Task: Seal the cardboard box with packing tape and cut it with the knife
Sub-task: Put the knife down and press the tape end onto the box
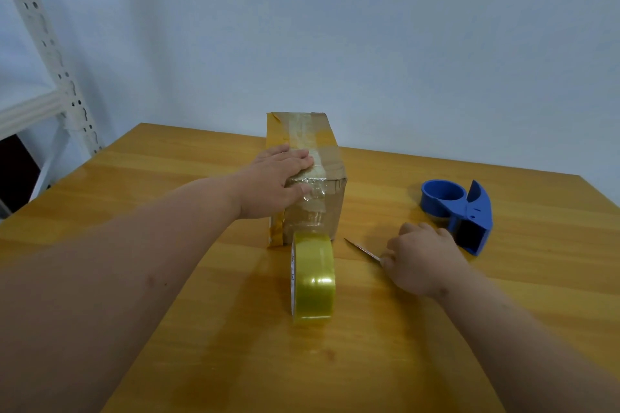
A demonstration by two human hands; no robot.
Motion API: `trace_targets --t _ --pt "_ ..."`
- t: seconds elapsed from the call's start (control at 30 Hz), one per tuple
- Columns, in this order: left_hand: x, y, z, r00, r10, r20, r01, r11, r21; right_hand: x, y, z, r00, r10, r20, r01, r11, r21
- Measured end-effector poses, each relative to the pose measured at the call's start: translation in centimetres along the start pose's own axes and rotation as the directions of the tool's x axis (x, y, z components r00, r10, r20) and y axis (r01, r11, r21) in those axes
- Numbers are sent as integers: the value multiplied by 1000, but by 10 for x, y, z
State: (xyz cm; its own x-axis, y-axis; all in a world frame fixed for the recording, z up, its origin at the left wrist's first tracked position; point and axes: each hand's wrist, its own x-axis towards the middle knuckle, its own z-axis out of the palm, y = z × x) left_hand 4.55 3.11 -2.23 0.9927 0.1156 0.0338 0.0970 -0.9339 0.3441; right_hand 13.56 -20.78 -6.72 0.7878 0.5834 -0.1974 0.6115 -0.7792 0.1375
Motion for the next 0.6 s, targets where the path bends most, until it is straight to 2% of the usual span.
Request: trace_targets --t 0.07,0.13,0.17,0.23,0.3,0.4,0.47,0.6 --pt "0 0 1 1000 4 -17 -4 1000 5 1 -5 -8 987 16 -160 14 983 183" --pt "0 1 1 1000 6 -24 -6 1000 10 3 -14 -19 919 46 -390 122 911 394" --pt "0 2 1 1000 7 -27 -6 1000 11 5 -21 -26 876 50 -480 201 867 457" --pt "0 3 1 999 7 -36 -6 1000 13 10 -35 -40 807 9 -591 339 812 475" --pt "0 4 0 999 0 -43 0 1000 8 19 -48 -51 787 -88 -611 420 801 426" --pt "-1 4 1 999 -2 -52 1 1000 -1 34 -59 -52 817 -224 -532 448 826 341" --pt "-1 1 2 998 12 -68 -12 1000 5 40 -60 -48 814 -247 -526 435 859 270" --pt "-1 0 7 991 34 -128 -32 999 14 42 -57 -41 820 -205 -534 396 877 271"
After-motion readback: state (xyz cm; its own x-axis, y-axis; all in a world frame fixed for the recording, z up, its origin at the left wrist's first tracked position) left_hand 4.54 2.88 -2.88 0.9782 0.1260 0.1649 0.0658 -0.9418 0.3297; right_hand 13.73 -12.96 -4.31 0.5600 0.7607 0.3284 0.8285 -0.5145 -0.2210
